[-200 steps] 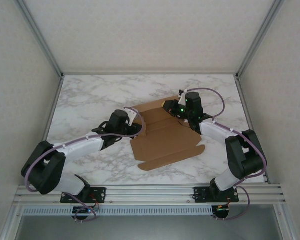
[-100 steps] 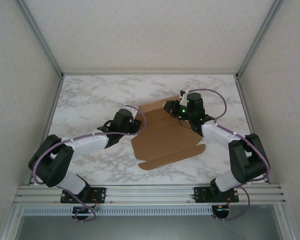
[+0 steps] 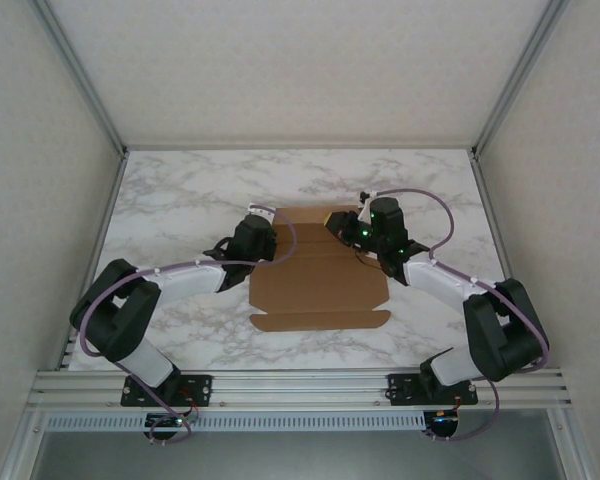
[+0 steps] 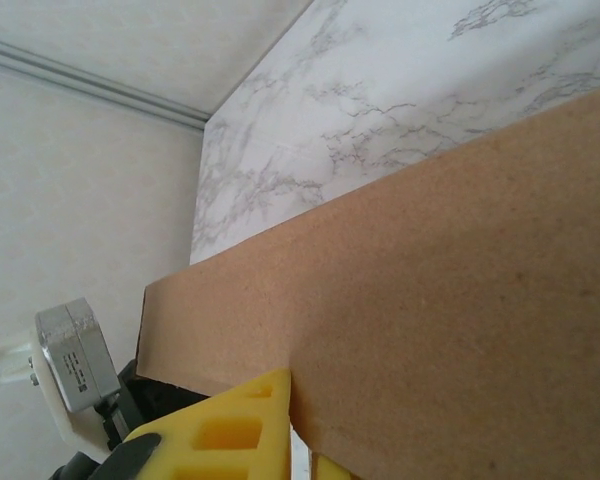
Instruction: Fold the paper box
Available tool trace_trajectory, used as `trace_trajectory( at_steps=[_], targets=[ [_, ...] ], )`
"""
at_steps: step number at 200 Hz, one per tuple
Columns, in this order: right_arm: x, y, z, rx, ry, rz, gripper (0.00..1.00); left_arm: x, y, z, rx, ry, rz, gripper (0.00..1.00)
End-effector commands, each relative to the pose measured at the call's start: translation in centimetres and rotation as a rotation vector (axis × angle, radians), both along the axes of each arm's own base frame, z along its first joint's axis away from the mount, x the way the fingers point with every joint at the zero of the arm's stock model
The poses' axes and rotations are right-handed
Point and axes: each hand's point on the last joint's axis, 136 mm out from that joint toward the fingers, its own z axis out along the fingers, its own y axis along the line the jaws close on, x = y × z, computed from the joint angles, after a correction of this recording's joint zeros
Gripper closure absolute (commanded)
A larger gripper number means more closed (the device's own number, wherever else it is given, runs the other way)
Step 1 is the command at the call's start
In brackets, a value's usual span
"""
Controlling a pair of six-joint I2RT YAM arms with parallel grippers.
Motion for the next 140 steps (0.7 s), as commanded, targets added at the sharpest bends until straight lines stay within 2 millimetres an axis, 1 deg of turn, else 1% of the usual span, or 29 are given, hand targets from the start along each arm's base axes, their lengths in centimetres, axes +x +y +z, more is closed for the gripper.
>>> trace_trajectory(
  at_steps=[1, 28, 62, 82, 123, 140],
  targets=[
    [-1.4, 0.0, -0.4, -0.023, 0.025, -0.024, 0.87, 0.8, -0.3, 1.1, 0.036, -0.057, 0.015, 0.95],
    [-1.8, -0.2, -0.8, -0.015, 0.065, -0.095, 0.85, 1.3, 0.2, 1.0, 0.054, -0.062, 0.063, 1.00],
    [-2.3, 0.0, -0.1, 0.035, 0.106, -0.156, 0.83, 2.2, 1.0, 0.8, 0.081, -0.070, 0.144, 1.00],
    [-2.6, 0.6, 0.5, 0.050, 0.116, -0.164, 0.81, 2.5, 1.3, 0.4, 0.087, -0.077, 0.178, 1.00],
    [-2.9, 0.8, 0.1, 0.045, 0.154, -0.196, 0.80, 3.0, 2.3, -0.6, 0.098, -0.085, 0.271, 1.00],
    [-2.9, 1.0, 0.0, 0.039, 0.158, -0.195, 0.80, 3.2, 1.8, -0.7, 0.079, -0.078, 0.265, 1.00]
  ],
)
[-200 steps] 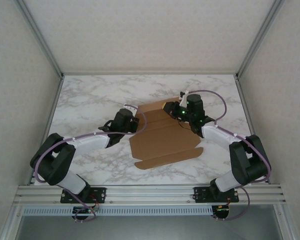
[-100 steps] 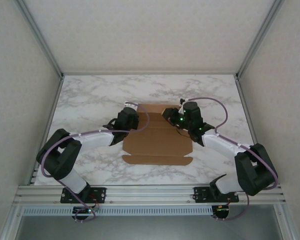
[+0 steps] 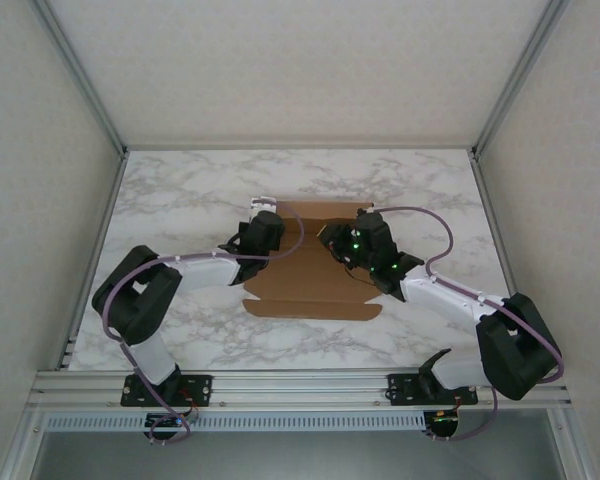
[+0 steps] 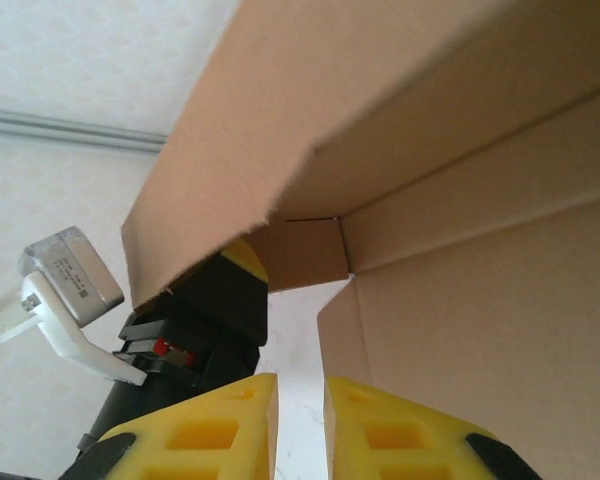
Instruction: Fold the paper box
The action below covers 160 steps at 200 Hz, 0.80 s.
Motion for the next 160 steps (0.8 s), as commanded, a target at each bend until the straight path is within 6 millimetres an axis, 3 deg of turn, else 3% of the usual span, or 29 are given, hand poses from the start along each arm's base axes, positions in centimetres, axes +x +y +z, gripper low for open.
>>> trace_trajectory(
  at_steps=[1, 36, 68, 85, 111, 129, 160],
  targets=[
    [0.4, -0.1, 0.9, 0.006, -0.001, -0.041, 0.80, 0.2, 0.9, -0.7, 0.052, 0.007, 0.066, 1.00],
    [0.6, -0.9, 1.4, -0.050, -0.038, -0.047, 0.77, -0.1, 0.0, -0.6, 0.004, 0.005, -0.004, 1.00],
    [0.5, -2.7, 4.4, -0.132, -0.125, -0.028, 0.50, -0.3, -0.7, -0.6, -0.010, 0.033, -0.105, 1.00],
    [0.1, -3.7, 6.6, -0.180, -0.184, 0.002, 0.41, 0.0, -1.3, 0.0, -0.013, 0.035, -0.157, 1.00],
    [-0.8, -3.9, 10.4, -0.188, -0.298, 0.091, 0.41, 0.2, -2.5, 0.7, -0.009, 0.062, -0.256, 1.00],
    [-0.8, -4.2, 12.0, -0.244, -0.336, 0.121, 0.45, -0.3, -4.2, 1.3, -0.027, 0.087, -0.362, 1.00],
    [1.3, -5.4, 11.5, -0.444, -0.284, 0.110, 0.49, -1.4, -6.0, 1.8, -0.004, 0.106, -0.516, 1.00]
  ],
)
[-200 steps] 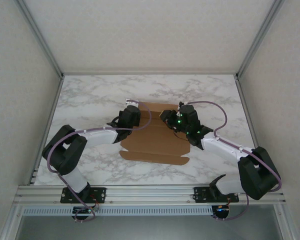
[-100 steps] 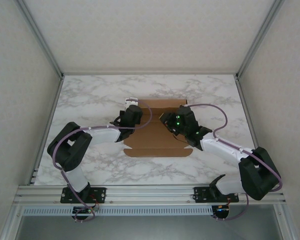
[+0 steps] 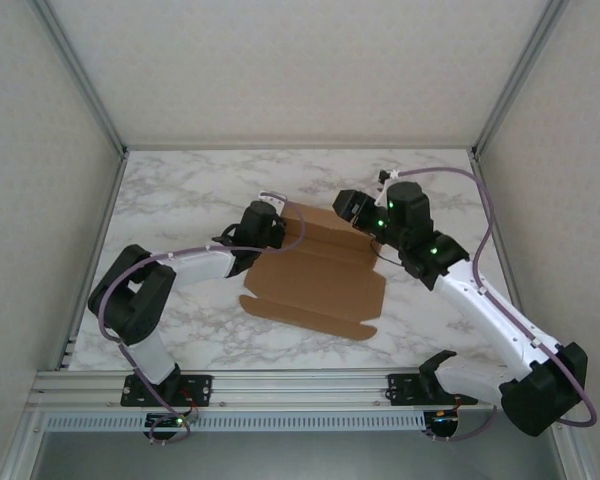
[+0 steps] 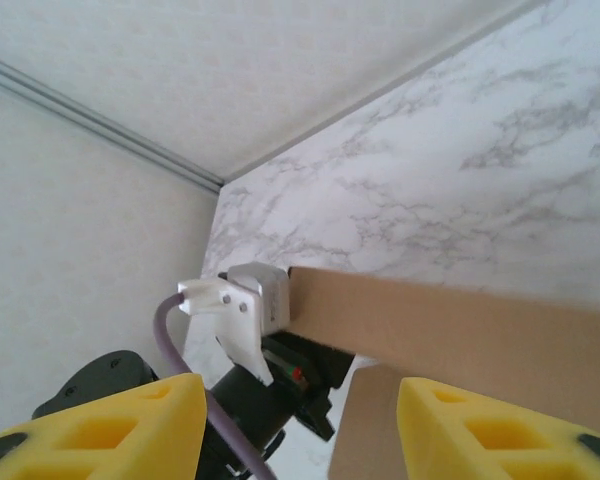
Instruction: Fold the paper box
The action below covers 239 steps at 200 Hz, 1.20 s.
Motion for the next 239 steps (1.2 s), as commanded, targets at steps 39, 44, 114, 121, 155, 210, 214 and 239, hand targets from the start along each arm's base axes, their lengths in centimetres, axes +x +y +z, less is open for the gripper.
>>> trace_trajectory(
  at_steps=[39, 44, 114, 121, 155, 210, 214, 239],
  targets=[
    [3.0, -0.1, -6.5, -0.451, 0.086, 0.113, 0.45, -2.0, -2.7, 0.0, 0.037, 0.023, -0.257, 1.00],
    [3.0, 0.4, -7.2, -0.462, 0.099, 0.146, 0.44, -2.0, -2.7, -0.3, 0.030, 0.028, -0.256, 1.00],
    [2.3, 3.2, -13.6, -0.587, 0.191, 0.316, 0.36, -1.9, -2.7, -0.4, -0.076, -0.026, -0.194, 1.00],
    [2.2, 3.4, -13.7, -0.598, 0.182, 0.324, 0.36, -1.9, -2.6, -0.4, -0.076, -0.030, -0.185, 1.00],
    [1.6, 3.8, -14.0, -0.626, 0.161, 0.354, 0.34, -1.7, -2.5, -1.2, -0.040, -0.027, -0.151, 1.00],
    [1.6, 3.6, -15.6, -0.654, 0.182, 0.357, 0.33, -1.5, -2.2, -1.5, -0.038, -0.026, -0.130, 0.97],
    [1.6, 3.5, -15.8, -0.662, 0.188, 0.354, 0.34, -1.6, -2.2, -1.4, -0.042, -0.029, -0.128, 0.95],
    [1.9, 3.3, -16.2, -0.681, 0.201, 0.340, 0.35, -1.7, -1.4, -1.1, -0.068, -0.039, -0.084, 0.78]
  ],
)
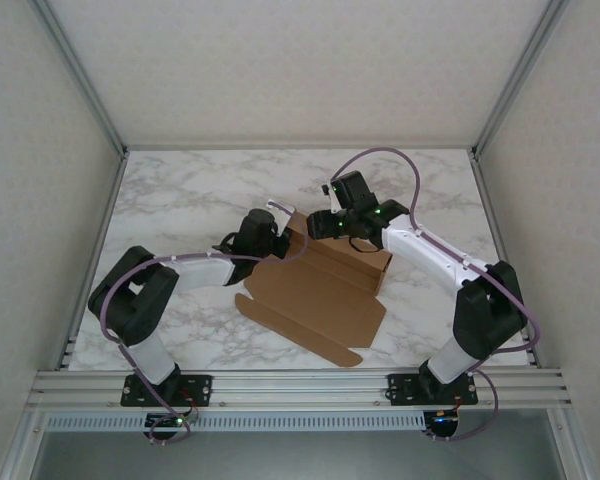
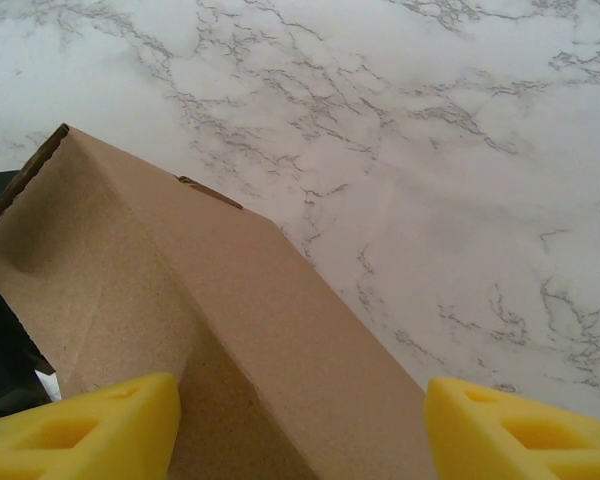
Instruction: Fold the paper box
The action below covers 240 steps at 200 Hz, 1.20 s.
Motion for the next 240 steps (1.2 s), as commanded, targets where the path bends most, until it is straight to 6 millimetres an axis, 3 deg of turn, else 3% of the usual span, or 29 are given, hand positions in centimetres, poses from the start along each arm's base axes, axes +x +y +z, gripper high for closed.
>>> trace_trajectory(
  at_steps=[1, 83, 115, 142, 168, 218, 240],
  targets=[
    [-0.7, -0.7, -2.6, -0.092, 0.053, 0.008, 0.35, -0.1, 1.0, -0.3, -0.020, -0.004, 0.069, 0.78],
    [-1.2, -0.1, -1.8, -0.049, 0.057, 0.028, 0.36, -0.6, 1.4, -1.0, -0.063, 0.010, 0.086, 0.75],
    [-1.3, 0.4, -1.8, -0.028, 0.067, 0.038, 0.36, 0.2, 1.1, -2.3, -0.054, 0.038, 0.101, 0.83],
    [-1.5, 0.8, -1.8, -0.003, 0.087, 0.040, 0.37, 1.1, 1.6, -2.7, -0.035, 0.041, 0.177, 1.00],
    [-1.8, 1.4, -2.2, 0.033, 0.119, 0.042, 0.37, 1.5, 2.3, -3.0, 0.019, 0.028, 0.261, 1.00],
    [-1.8, 1.6, -2.6, 0.045, 0.135, 0.035, 0.36, 1.1, 1.6, -3.1, -0.015, 0.032, 0.256, 1.00],
    [-1.2, 0.4, -1.2, 0.022, 0.076, -0.019, 0.31, 0.8, 1.8, -1.8, -0.078, 0.019, 0.252, 0.83]
  ],
)
